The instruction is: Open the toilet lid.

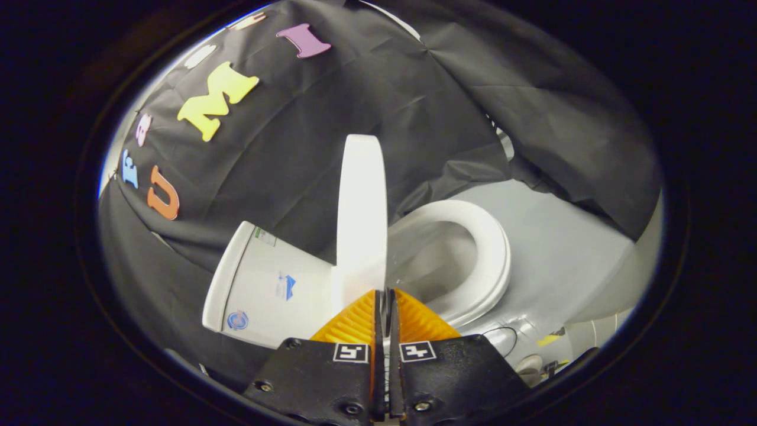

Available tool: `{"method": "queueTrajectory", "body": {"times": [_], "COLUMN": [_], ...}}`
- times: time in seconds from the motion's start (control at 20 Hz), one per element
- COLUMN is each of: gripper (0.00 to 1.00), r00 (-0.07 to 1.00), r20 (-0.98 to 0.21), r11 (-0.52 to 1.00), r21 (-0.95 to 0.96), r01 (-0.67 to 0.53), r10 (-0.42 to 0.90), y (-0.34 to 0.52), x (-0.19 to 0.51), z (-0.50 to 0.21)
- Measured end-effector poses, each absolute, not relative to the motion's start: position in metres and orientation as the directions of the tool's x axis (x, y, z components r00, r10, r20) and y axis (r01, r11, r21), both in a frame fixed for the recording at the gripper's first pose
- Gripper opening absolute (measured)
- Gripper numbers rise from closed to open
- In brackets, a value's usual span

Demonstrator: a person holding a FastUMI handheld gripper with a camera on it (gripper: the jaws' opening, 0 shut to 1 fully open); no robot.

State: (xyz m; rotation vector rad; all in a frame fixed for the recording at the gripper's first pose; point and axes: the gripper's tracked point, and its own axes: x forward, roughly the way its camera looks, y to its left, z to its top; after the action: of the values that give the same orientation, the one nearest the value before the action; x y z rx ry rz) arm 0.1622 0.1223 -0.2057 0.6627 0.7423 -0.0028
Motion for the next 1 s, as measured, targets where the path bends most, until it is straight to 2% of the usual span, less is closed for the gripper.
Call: {"method": "queueTrajectory", "body": {"times": [1.0], "gripper": [0.08], "r00": [0.771], "r20": [-0.599], "r11": [0.928], "r21": [0.372], "r01": [0.029], "r10": [0.216], "y": [0.239], "x": [0.168], "z": [-0.134]}}
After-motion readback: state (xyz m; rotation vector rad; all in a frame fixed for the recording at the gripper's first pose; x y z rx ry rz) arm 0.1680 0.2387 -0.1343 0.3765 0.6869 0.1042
